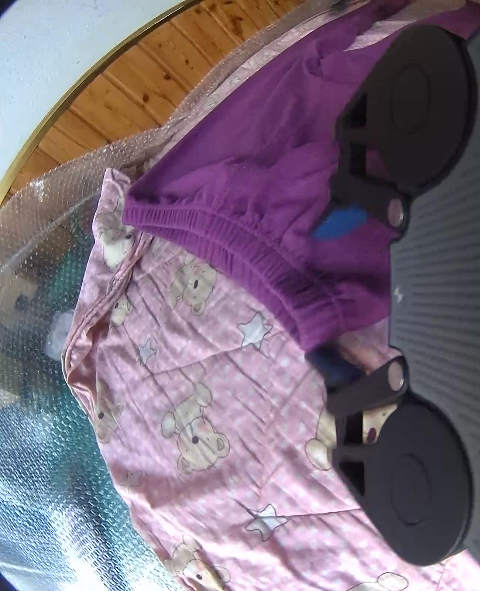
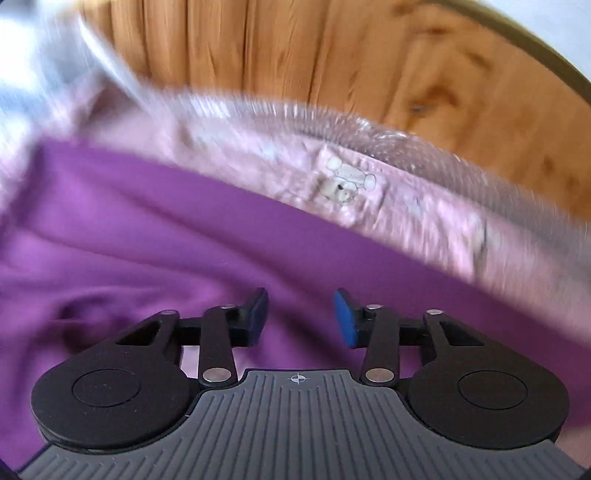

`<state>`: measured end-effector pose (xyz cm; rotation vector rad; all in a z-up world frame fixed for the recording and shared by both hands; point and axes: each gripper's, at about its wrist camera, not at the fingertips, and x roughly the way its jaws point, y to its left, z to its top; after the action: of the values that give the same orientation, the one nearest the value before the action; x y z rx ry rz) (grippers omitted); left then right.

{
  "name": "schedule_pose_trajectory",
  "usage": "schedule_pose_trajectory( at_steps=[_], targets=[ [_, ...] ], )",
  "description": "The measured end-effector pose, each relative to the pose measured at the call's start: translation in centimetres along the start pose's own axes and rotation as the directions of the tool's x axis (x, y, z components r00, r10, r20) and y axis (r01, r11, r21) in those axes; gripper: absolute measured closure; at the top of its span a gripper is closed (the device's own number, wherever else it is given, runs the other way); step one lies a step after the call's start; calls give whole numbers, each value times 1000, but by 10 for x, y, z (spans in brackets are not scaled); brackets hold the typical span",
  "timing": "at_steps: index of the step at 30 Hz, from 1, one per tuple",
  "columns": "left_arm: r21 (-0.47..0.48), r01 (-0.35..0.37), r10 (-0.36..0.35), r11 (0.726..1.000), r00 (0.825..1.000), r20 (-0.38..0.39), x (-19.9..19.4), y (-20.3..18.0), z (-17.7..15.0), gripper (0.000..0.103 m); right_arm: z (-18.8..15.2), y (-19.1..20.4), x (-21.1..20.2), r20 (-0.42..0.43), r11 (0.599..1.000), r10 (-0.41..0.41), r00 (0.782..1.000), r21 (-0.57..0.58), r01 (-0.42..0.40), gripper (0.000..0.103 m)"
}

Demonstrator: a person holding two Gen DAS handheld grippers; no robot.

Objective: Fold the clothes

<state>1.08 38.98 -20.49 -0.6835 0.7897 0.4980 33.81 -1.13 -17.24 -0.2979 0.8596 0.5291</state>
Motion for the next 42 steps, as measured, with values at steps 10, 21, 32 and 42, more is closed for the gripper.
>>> schedule_pose_trajectory(
  at_steps=[10,21,32,42],
  targets=[
    [-50,54,-56,997,998,-29,-2,11,14,82,-273,-196,-187,-204,666,-408,890,601,443,26],
    [39,-107,109,994,993,-55,-23,-21,28,94,-328,-320,-184,-106,572,-363,926,759,311,101],
    [109,-181,198,977,964,-177,-50,-8,60,94,-329,-317,-218,-256,582,-359,898,691,429,101],
    [352,-185,262,918,947,-185,-41,6,37,60,-316,-299,-231,-384,576,-451,805,564,592,60]
  ],
)
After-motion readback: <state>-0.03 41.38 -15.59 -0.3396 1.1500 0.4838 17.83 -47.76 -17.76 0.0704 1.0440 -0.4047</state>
